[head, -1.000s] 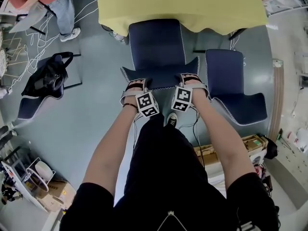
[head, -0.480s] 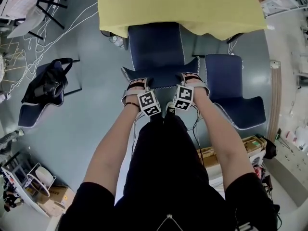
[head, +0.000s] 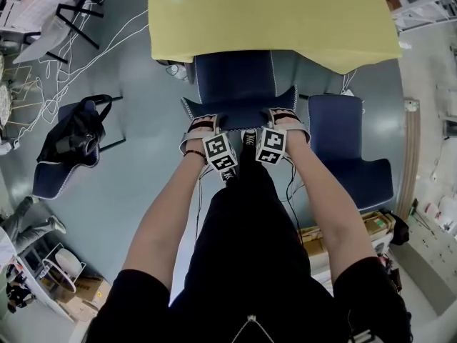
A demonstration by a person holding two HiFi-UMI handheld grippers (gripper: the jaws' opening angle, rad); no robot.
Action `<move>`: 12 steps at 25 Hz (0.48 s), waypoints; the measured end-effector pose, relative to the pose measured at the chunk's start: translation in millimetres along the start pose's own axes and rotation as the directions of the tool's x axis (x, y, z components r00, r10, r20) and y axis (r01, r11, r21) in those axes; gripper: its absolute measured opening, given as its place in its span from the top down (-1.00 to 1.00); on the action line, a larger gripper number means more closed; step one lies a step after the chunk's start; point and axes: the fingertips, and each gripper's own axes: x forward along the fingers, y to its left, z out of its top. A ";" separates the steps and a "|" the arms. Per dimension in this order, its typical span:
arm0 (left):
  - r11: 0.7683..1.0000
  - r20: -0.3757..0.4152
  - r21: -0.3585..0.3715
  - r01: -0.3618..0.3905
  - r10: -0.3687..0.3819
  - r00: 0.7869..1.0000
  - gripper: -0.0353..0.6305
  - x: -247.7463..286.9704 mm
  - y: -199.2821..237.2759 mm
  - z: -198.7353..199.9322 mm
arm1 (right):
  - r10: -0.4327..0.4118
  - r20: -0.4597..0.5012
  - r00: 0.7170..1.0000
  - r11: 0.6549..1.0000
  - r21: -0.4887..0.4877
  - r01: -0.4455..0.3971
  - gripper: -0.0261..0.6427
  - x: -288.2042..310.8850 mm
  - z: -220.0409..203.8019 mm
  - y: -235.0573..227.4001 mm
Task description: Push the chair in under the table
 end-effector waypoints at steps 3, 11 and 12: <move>1.000 -0.001 -0.011 -0.003 0.003 1.000 0.52 4.0 18.1 1.9 | 0.006 0.003 1.000 1.000 -0.012 -0.006 0.57 6.1 1.7 -19.2; 1.000 -0.003 -0.015 -0.022 0.022 1.000 0.52 18.8 69.1 9.9 | -0.001 0.011 1.000 0.999 -0.032 0.001 0.57 22.9 1.5 -70.3; 1.000 -0.004 -0.016 -0.023 0.023 1.000 0.52 20.5 74.2 9.8 | -0.001 0.012 1.000 0.999 -0.034 0.002 0.57 25.0 2.2 -75.3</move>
